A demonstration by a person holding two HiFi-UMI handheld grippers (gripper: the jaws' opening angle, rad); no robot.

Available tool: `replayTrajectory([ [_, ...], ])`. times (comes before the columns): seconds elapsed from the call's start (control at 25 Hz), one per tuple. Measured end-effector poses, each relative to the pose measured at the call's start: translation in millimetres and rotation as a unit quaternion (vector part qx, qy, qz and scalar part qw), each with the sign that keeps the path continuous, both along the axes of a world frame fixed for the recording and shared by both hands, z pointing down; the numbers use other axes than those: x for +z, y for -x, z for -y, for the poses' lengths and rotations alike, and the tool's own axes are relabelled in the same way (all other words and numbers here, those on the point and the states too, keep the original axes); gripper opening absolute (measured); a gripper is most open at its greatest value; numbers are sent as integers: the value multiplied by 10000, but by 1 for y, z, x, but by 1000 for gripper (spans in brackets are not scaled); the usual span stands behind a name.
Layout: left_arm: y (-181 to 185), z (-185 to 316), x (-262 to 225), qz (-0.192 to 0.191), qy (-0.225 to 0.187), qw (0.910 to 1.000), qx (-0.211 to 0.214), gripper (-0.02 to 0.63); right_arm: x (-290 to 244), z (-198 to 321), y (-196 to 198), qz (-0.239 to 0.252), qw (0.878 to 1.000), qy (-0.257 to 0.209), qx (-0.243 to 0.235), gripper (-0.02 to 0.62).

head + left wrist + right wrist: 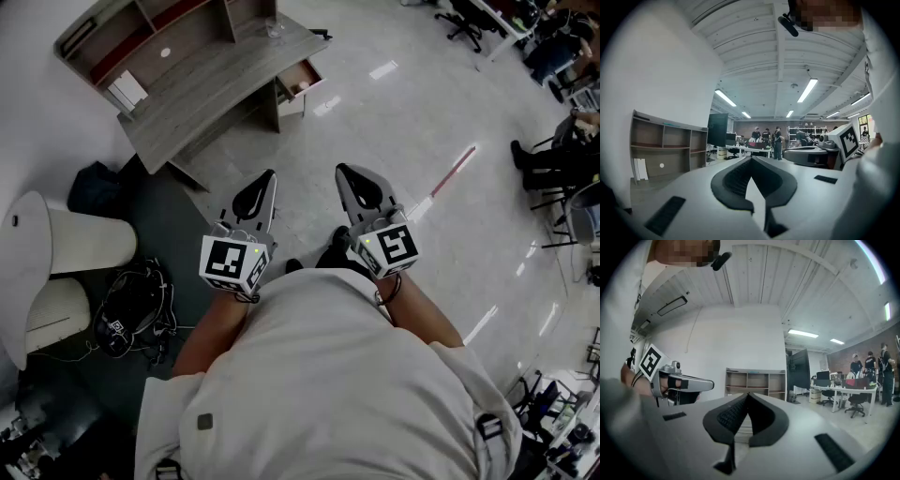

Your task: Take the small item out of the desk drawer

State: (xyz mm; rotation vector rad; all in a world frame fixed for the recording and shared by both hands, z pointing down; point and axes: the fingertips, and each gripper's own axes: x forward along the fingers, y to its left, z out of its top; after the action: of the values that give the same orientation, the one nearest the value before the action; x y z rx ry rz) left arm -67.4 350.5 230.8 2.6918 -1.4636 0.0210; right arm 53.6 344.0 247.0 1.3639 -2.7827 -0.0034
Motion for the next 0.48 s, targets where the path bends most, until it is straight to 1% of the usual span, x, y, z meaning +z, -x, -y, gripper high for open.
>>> replayTrajectory([
  [0.24,-11,19,6,34,64,9999,-94,15,4,17,-14,-59,9999,38,-97,17],
  [0.48,-34,45,17,-15,199,9997,-138,15,12,42,-41,7,9998,105,-193,17],
])
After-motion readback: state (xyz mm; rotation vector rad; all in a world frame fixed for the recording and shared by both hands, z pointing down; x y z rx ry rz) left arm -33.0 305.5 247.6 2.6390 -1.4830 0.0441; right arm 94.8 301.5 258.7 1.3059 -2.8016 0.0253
